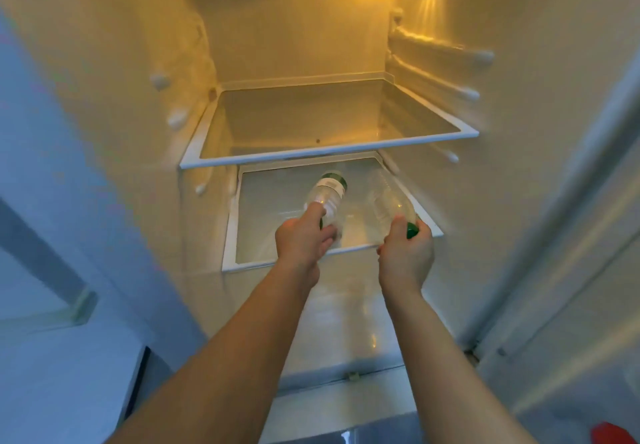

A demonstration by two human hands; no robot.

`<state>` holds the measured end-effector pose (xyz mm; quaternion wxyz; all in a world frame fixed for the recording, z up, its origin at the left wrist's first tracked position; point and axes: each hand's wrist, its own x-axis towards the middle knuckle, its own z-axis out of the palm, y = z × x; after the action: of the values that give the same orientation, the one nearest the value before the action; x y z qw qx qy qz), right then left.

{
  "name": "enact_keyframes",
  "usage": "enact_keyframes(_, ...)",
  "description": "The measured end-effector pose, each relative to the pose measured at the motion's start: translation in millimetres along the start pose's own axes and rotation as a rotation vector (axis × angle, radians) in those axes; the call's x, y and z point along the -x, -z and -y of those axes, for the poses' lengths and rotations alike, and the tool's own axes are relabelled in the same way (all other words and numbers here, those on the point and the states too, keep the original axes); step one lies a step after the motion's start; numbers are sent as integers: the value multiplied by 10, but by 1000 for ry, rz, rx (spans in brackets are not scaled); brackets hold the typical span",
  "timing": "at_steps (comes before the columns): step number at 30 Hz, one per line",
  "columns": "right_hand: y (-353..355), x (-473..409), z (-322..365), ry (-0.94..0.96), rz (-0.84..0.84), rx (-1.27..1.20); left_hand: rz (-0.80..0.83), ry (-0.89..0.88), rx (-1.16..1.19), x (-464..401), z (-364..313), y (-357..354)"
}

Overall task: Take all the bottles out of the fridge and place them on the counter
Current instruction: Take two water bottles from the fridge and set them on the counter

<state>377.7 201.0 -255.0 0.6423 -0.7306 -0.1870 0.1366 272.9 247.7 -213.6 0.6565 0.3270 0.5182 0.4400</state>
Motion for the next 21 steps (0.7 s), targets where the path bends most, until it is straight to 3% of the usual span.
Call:
enact_keyframes(3, 114, 294, 83, -67, -19, -43, -23, -2, 13, 268, -77, 214)
enact_keyframes(9, 486, 887, 242, -4, -33, -28, -82, -73, -134, 934, -287, 720)
enact_keyframes(16, 1094, 1405, 696, 213, 34, 126, -147, -408, -595, 1698, -437, 1291)
enact_keyframes(21, 1541, 1730, 1087, 410, 216, 461, -169, -573, -992, 2250, -446, 1678)
